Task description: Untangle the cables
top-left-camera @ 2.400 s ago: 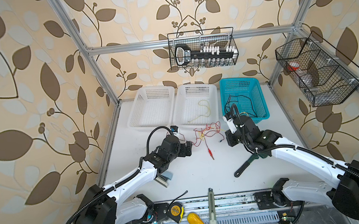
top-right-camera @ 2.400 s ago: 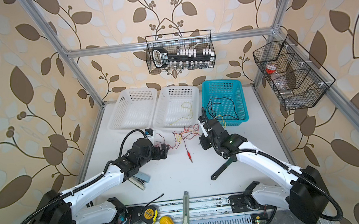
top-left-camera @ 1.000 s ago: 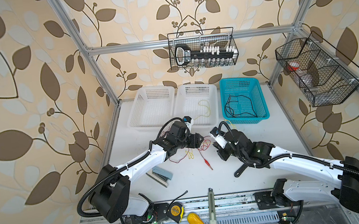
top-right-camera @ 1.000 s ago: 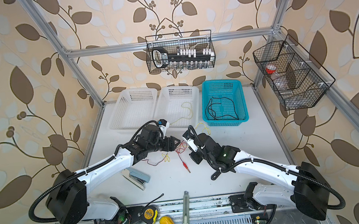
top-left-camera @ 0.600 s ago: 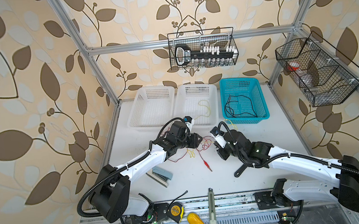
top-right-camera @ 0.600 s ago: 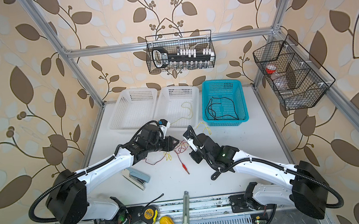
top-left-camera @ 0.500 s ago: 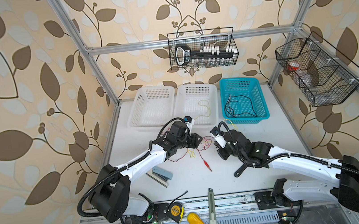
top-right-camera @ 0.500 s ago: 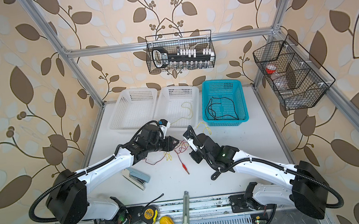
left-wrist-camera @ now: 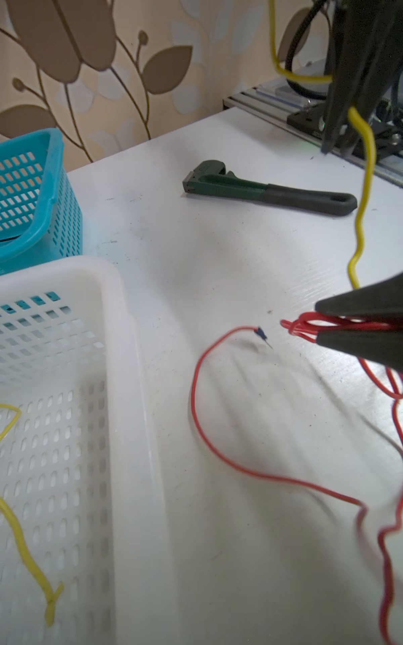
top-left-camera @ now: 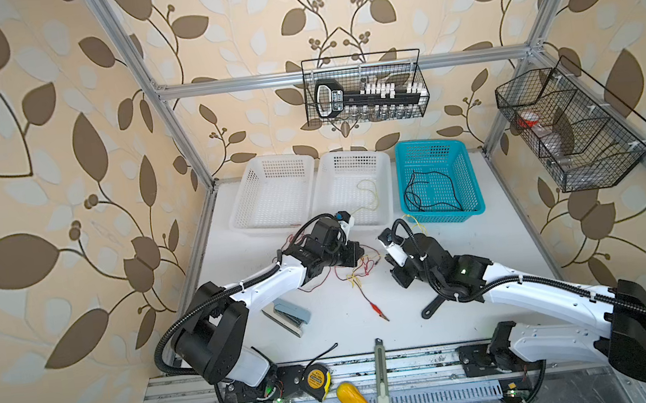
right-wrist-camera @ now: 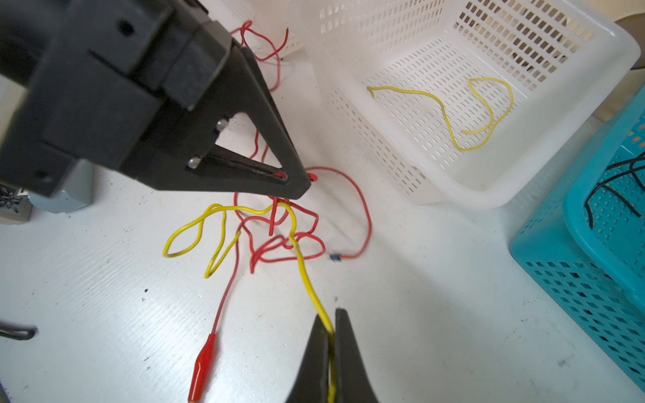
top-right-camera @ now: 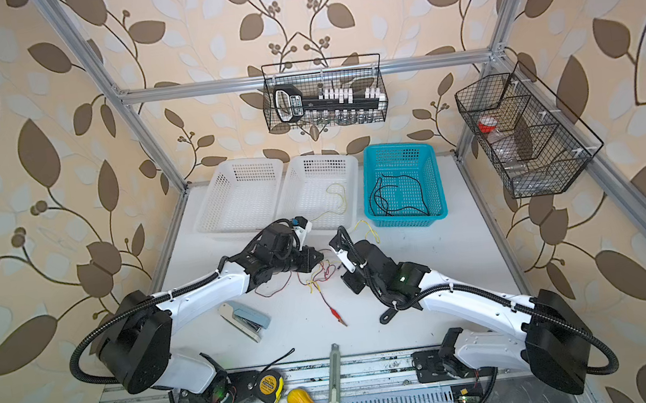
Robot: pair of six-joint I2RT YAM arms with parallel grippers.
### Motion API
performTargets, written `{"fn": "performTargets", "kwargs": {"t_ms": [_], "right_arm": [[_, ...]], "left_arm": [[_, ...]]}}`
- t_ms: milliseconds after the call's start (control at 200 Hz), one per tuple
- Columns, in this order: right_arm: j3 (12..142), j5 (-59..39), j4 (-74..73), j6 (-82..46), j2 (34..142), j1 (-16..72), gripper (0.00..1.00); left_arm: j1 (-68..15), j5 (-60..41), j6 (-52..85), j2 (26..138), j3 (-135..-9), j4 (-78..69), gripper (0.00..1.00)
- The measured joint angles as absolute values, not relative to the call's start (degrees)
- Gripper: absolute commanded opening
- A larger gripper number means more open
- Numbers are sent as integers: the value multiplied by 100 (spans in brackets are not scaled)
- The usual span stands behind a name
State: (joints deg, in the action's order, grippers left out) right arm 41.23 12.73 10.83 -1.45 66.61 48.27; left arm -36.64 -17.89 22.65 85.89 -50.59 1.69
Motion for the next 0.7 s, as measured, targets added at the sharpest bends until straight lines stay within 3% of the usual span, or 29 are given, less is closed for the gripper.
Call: {"fn": "performTargets", "kwargs": {"t_ms": [345,700], "right_arm": [[4125,2027,1166,-410,6770,4768,0],[4112,2390,1496,-1382,6606,3876,0]], "left_arm": [[-3664,-1435,2268,8554,-5030,211,0],[-3671,-1164,2224,8436,-5011,172,0]]}}
